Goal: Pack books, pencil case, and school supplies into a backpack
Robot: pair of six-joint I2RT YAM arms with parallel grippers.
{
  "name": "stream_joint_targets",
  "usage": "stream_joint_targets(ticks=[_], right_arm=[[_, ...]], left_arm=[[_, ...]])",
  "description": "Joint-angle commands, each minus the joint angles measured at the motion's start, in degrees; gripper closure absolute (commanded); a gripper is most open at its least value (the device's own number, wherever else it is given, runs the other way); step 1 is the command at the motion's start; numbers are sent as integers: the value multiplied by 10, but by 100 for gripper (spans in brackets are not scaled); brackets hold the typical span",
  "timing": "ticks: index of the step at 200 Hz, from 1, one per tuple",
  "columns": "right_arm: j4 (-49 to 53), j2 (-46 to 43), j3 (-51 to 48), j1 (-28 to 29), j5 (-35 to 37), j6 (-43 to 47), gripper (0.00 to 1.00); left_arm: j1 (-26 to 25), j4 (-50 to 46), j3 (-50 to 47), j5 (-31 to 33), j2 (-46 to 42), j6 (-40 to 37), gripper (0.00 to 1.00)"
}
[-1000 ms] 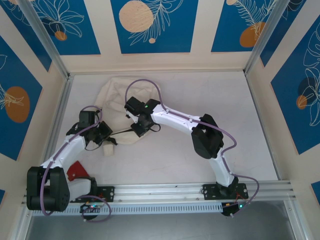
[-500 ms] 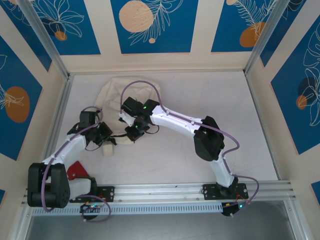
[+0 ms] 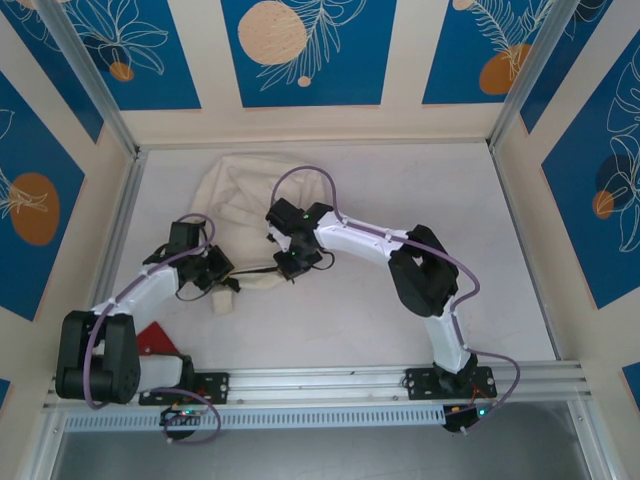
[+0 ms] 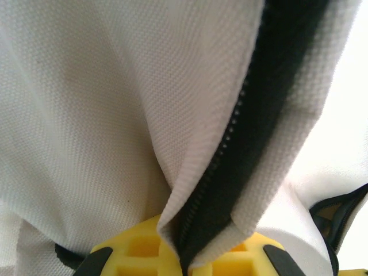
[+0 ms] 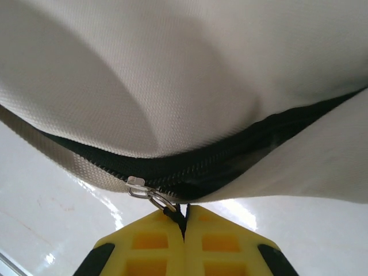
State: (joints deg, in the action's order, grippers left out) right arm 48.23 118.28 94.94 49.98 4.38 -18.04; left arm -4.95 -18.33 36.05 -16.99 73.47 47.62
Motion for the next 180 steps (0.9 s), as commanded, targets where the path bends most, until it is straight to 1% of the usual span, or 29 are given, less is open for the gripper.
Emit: stream_joint_targets(ticks=[1, 23, 32, 40, 51, 57, 64, 72, 73, 76, 88, 100, 122, 131, 152, 180], right_arm=[[109, -19, -14, -45, 117, -34, 100], [106, -18, -7, -56, 112, -36, 100], [102, -20, -4, -55, 94, -29, 100], [90, -29, -6, -51, 58, -17, 100], [69, -48, -12, -51, -15, -10, 88], [51, -62, -17, -52, -48, -8, 77], [34, -79, -22, -54, -76, -12, 66], [15, -95, -24, -58, -102, -14, 55], [15, -95, -24, -58, -102, -14, 55], [5, -101, -24, -61, -111, -17, 50], [-25, -117, -25, -74, -131, -32, 40], [-52, -123, -28, -92, -125, -53, 33], [-67, -93, -8, -129, -63, -102, 29], [-71, -72, 5, -145, -49, -121, 27], [-80, -22, 50, -172, -43, -139, 22], [-80, 53, 128, -194, -51, -158, 23]], left_arm=[[15, -23, 2, 82, 8, -13, 100], [15, -26, 2, 86, 7, -14, 100], [16, -21, 1, 80, 9, -18, 100], [15, -16, 0, 73, 9, -18, 100], [15, -10, 0, 66, 9, -21, 100], [15, -7, 1, 62, 9, -23, 100], [15, -6, 2, 57, 10, -26, 100], [15, -5, 4, 51, 12, -29, 100], [15, -5, 4, 50, 12, -29, 100], [16, -5, 5, 49, 13, -30, 100], [15, -5, 6, 44, 14, -34, 100], [15, -5, 6, 42, 15, -37, 100], [15, -6, 7, 36, 15, -42, 100], [15, -6, 7, 36, 13, -45, 100], [15, -8, 8, 32, 11, -49, 100], [13, -11, 11, 23, 10, -55, 100]])
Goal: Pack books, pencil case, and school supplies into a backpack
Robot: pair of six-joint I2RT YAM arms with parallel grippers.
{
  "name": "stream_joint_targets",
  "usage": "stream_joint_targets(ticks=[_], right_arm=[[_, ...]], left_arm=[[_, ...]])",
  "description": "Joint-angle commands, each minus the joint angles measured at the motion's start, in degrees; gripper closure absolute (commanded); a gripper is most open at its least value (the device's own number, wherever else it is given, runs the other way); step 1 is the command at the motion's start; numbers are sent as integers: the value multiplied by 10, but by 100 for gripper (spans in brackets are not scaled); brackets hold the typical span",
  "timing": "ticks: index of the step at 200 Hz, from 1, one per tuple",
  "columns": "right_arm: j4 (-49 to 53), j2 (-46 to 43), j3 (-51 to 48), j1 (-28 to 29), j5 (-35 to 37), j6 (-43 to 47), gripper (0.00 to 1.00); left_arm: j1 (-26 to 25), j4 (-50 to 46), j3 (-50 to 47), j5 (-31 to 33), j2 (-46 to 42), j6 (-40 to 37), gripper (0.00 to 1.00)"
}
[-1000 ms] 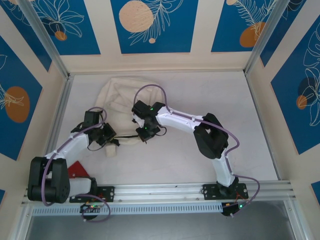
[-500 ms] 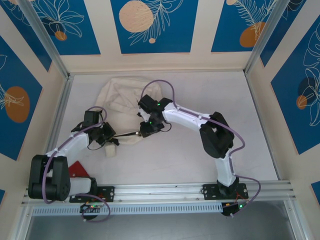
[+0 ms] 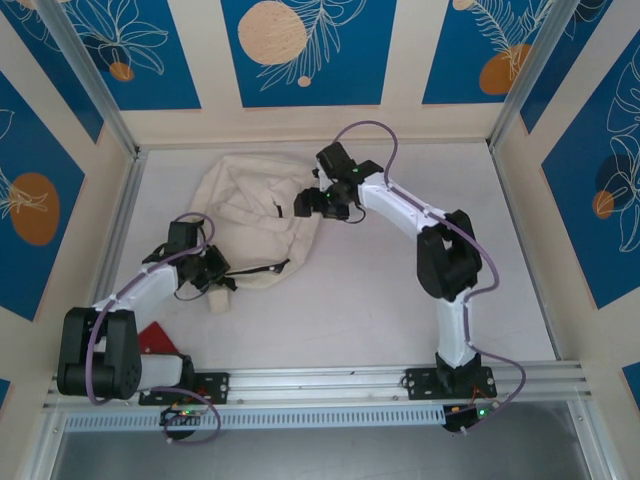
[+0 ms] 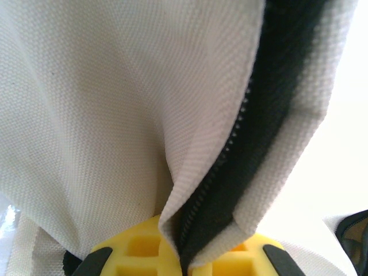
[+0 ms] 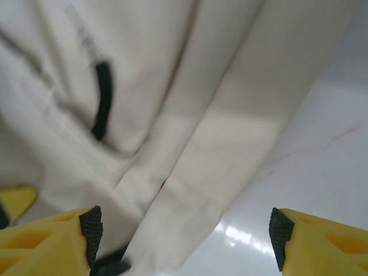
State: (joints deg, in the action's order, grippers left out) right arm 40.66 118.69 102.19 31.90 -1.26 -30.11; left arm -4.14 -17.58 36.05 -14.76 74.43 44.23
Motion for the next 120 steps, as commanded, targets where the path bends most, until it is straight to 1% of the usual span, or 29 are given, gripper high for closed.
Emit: stream_joint_targets(ticks=[1, 24, 41, 54, 59, 69, 71, 74, 82, 83, 90, 94, 101, 120], right_arm=[[-4, 53, 59, -13, 6, -38, 23], [2, 102, 106, -27, 27, -56, 24], [-4, 131, 131, -39, -2, -61, 24], [-8, 154, 154, -44, -40, -60, 29], [-8, 162, 163, -46, -51, -61, 33], [-12, 172, 170, -50, -77, -61, 49], [-15, 173, 170, -51, -81, -61, 51], [-17, 174, 169, -53, -86, -60, 57], [-21, 171, 164, -57, -81, -62, 70], [-21, 171, 164, -57, -80, -62, 73], [-25, 163, 154, -60, -68, -61, 82], [-27, 156, 145, -63, -59, -61, 86], [-38, 142, 123, -66, -40, -60, 90], [-87, 76, 32, -80, 12, -58, 95]], left_arm=[[5, -19, 11, 1, 0, -21, 100], [4, -21, 12, -2, -2, -24, 100], [2, -21, 12, -8, 2, -27, 100], [0, -16, 15, -14, 6, -29, 100], [0, -15, 15, -16, 7, -30, 100], [-3, -12, 18, -21, 10, -33, 100], [-3, -12, 19, -22, 11, -33, 100], [-3, -11, 20, -24, 13, -34, 100], [-7, -9, 25, -27, 17, -36, 100], [-8, -8, 26, -28, 17, -36, 100], [-13, -7, 31, -30, 22, -37, 100], [-16, -6, 35, -30, 24, -38, 100], [-22, -5, 42, -31, 29, -40, 100], [-44, -4, 65, -30, 44, -44, 100]])
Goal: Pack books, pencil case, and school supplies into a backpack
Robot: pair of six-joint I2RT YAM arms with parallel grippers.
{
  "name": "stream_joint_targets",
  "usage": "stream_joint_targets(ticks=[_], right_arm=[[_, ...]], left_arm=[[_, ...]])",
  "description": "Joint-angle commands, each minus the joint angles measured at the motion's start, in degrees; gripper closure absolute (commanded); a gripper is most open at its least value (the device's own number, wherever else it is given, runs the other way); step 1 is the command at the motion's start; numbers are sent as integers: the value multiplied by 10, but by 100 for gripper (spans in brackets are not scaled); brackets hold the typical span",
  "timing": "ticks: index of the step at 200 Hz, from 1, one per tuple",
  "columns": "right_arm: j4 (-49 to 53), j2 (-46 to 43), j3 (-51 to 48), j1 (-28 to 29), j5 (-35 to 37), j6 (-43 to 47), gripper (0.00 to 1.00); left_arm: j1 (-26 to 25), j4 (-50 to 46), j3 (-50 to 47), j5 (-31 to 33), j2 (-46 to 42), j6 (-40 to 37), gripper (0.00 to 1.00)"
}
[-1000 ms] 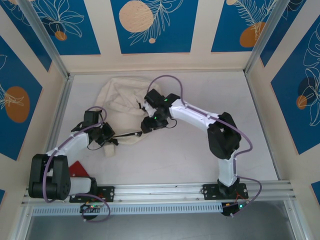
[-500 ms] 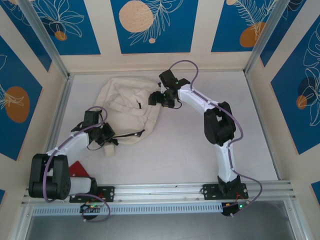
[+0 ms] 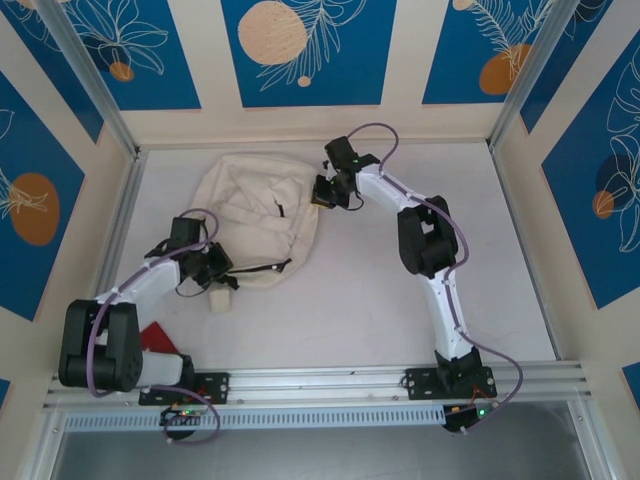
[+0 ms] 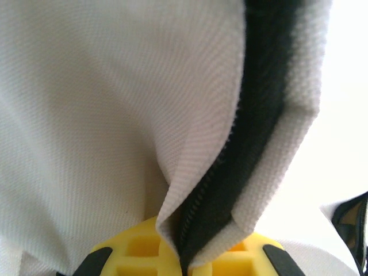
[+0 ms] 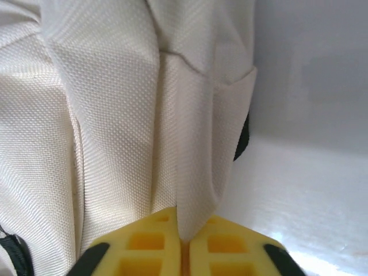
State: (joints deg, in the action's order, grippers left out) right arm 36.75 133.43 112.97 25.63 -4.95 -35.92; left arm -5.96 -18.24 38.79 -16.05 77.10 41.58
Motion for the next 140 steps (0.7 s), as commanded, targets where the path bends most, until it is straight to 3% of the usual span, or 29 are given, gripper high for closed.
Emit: stream_joint_targets(ticks=[1, 48, 90, 116, 140], right_arm=[[-50, -75, -83, -19, 51, -1, 95], [-172, -211, -307, -78, 78, -45, 97], [-218, -249, -387, -98, 72, -82, 97], [-186, -265, -379, -97, 54, -74, 87], [-143, -323, -398, -93, 57, -67, 62]], left_arm=[[-27, 2, 38, -17, 18, -18, 100], [-66, 8, 97, -10, 77, -23, 100], [-74, -2, 142, 4, 124, -33, 100], [-76, -24, 146, 17, 107, -30, 80], [-84, -67, 136, 38, 64, -18, 57]])
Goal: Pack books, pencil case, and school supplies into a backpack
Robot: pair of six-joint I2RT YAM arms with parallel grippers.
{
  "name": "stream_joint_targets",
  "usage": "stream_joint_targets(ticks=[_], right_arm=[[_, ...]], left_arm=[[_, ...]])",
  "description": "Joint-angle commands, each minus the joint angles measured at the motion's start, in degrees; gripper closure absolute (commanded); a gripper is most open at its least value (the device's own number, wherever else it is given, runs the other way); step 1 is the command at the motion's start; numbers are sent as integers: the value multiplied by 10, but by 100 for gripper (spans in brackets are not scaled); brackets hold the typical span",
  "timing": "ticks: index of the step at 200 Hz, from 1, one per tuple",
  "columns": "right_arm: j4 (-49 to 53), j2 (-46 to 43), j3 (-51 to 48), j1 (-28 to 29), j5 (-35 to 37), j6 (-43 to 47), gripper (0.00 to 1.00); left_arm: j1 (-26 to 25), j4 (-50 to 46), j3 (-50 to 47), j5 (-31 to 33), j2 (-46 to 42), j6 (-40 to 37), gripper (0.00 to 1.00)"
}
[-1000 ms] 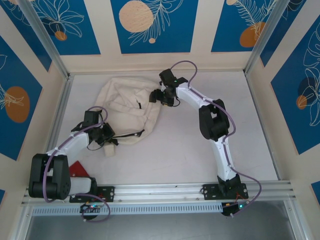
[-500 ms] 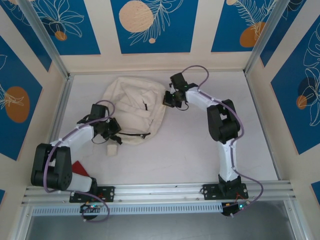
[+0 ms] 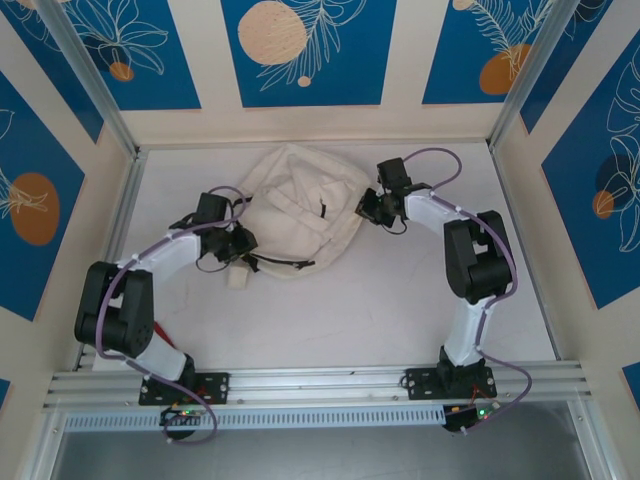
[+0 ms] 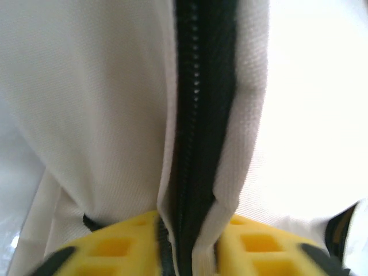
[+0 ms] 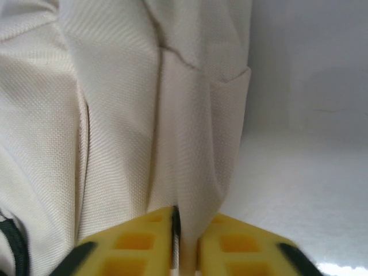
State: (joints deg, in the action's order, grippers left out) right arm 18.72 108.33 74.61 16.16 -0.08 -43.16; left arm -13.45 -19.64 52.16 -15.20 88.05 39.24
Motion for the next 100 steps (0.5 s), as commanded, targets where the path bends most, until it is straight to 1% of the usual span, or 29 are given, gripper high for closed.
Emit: stream_joint_targets(ticks=[1, 12, 19, 31, 39, 53, 73, 88, 100], right_arm=[[39, -74, -14, 2, 8, 6, 61], [63, -104, -27, 5, 8, 3, 51], [75, -122, -37, 10, 5, 1, 46], [93, -149, -54, 21, -1, -9, 41], [104, -162, -63, 31, -8, -17, 39], [123, -176, -73, 50, -22, -42, 37], [123, -184, -91, 83, -46, -90, 37], [121, -182, -97, 109, -54, -123, 39], [120, -175, -97, 127, -49, -147, 41]], left_arm=[[-10, -54, 2, 31, -48, 6, 57], [-19, -64, -11, 34, -68, 22, 47], [-26, -65, -21, 32, -78, 34, 44], [-40, -62, -36, 28, -96, 58, 40], [-49, -57, -44, 25, -106, 75, 37], [-64, -43, -57, 20, -124, 109, 36], [-87, -12, -70, 15, -140, 159, 34], [-105, -2, -78, 23, -142, 199, 34], [-119, 31, -93, 25, -143, 228, 34]])
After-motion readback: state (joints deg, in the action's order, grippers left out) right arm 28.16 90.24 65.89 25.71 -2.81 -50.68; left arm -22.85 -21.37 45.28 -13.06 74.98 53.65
